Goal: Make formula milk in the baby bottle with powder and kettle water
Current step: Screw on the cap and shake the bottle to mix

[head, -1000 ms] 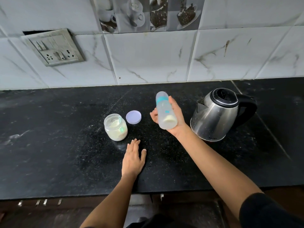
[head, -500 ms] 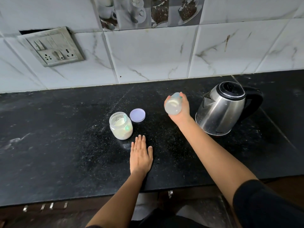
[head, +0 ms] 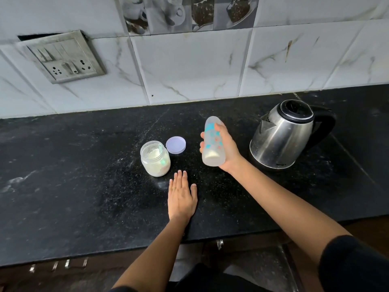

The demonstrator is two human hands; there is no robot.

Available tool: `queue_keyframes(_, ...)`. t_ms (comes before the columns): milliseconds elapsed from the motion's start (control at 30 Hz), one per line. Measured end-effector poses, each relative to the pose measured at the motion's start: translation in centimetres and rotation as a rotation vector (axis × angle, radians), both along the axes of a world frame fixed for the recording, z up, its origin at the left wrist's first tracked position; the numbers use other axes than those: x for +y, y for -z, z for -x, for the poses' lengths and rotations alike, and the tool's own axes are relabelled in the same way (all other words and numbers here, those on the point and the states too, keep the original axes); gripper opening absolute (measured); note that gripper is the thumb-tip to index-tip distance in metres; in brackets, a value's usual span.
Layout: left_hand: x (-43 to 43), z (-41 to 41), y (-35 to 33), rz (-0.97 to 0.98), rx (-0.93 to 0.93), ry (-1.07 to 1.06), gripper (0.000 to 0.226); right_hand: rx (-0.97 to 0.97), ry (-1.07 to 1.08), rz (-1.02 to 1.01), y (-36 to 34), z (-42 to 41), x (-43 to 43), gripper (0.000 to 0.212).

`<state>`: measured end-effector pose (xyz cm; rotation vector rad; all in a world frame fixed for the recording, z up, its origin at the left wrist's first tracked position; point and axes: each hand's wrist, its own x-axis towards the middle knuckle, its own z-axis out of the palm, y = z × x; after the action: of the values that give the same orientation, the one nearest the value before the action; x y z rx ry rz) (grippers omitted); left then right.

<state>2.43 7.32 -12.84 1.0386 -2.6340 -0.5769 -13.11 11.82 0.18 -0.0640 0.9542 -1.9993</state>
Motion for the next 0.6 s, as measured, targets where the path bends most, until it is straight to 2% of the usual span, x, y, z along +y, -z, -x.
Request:
queue_keyframes(33,0.0,0.0,0.0,0.001,-0.001,0.001,0.056,0.003,0.005,0.002,-0.1,-0.1,0.1,0.038)
queue_keyframes(167,0.0,-0.1,0.0,0.004,0.003,0.000,0.056,-0.211,0.159,0.031,-0.8,1.4,-0.6,0.032)
queue_keyframes(300,0.0,-0.1,-0.1,-0.004,-0.001,0.003,0.056,0.001,-0.045,-0.072,0.7,-1.5,0.5,0.041)
queue_keyframes(367,0.0,0.0,-0.1,0.002,-0.003,0.006,0.056,-0.026,-0.014,-0.038,0.4,-1.4,0.4,0.038)
queue_keyframes(467,0.1,0.0,-0.1,-0.002,-0.005,0.002,0.056,-0.235,0.170,0.049,-0.4,0.8,-0.7,0.032)
queue_keyframes(533,0.1,-0.1,-0.1,-0.001,-0.002,-0.001,0.056,-0.212,0.110,0.021,-0.2,0.0,-0.5,0.029)
queue_keyframes(600,0.1,0.0,0.0,0.002,-0.007,0.000,0.056,-0.078,-0.033,-0.036,0.6,-2.3,0.3,0.027)
